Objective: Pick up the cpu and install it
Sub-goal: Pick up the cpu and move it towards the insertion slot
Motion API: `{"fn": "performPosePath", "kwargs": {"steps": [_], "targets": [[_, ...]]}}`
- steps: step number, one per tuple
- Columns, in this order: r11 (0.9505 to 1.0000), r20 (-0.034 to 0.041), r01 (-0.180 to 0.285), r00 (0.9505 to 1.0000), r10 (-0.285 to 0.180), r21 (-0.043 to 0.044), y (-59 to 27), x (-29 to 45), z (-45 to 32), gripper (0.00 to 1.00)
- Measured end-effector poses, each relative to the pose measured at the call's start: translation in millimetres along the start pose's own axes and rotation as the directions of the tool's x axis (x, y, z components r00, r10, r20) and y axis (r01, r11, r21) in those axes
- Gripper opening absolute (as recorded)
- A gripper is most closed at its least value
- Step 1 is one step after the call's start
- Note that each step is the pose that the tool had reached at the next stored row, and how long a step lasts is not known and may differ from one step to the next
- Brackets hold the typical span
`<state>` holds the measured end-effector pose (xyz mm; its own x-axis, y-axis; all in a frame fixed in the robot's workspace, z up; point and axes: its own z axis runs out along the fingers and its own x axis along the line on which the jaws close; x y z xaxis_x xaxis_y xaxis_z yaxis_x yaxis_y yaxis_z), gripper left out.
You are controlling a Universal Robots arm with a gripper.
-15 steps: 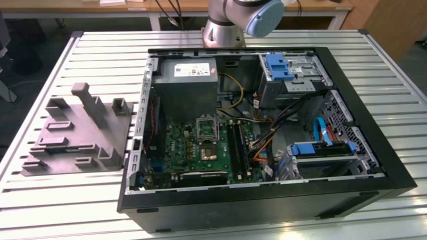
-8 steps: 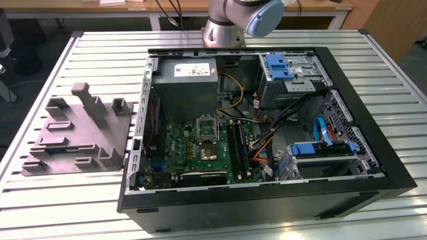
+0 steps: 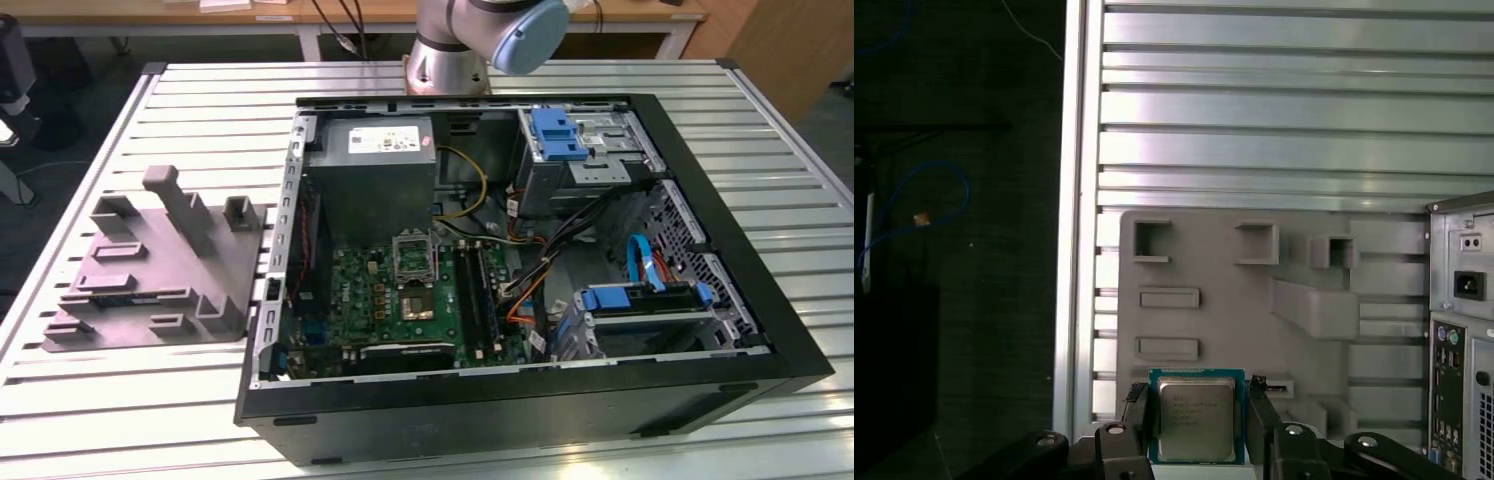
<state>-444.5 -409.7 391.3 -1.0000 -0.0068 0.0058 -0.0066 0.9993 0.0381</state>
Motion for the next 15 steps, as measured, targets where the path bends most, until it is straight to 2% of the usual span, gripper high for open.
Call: {"fn": "performPosePath", "kwargs": {"steps": [15], "targets": [[1.0000,0.0000,0.000,1.0000,0.000,0.0000,0.0,-7.8,-0.1,0.47]]}}
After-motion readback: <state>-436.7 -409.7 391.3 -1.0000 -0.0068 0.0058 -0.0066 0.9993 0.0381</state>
